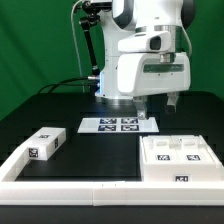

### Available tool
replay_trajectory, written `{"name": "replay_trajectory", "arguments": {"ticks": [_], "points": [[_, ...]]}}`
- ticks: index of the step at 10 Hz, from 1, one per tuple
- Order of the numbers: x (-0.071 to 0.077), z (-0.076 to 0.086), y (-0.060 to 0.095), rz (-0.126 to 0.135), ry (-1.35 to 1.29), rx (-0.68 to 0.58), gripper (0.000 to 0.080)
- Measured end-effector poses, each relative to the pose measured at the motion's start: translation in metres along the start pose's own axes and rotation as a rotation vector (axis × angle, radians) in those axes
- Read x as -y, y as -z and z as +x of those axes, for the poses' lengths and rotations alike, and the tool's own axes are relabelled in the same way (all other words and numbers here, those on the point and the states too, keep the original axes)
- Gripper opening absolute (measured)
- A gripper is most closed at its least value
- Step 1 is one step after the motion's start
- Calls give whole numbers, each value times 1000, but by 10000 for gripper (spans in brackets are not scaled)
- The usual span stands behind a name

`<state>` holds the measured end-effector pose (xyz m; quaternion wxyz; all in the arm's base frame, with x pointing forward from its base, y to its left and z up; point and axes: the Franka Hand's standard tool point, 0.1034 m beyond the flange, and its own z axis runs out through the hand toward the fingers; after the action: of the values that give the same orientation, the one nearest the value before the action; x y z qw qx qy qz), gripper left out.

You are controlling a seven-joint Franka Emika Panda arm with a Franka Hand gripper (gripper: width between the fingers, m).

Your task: Assemble cabinet

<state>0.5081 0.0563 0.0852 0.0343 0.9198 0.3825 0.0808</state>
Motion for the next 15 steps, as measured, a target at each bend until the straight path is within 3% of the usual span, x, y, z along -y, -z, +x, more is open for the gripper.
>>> {"name": "replay_trajectory", "arguments": {"ticks": [6,10,13,15], "points": [[11,7,-3,39,-454,-28,797],[21,5,-13,67,-753,-4,797],[22,5,-15,76,-788,-1,797],[22,-1,-33,78,-771,-1,797]]}}
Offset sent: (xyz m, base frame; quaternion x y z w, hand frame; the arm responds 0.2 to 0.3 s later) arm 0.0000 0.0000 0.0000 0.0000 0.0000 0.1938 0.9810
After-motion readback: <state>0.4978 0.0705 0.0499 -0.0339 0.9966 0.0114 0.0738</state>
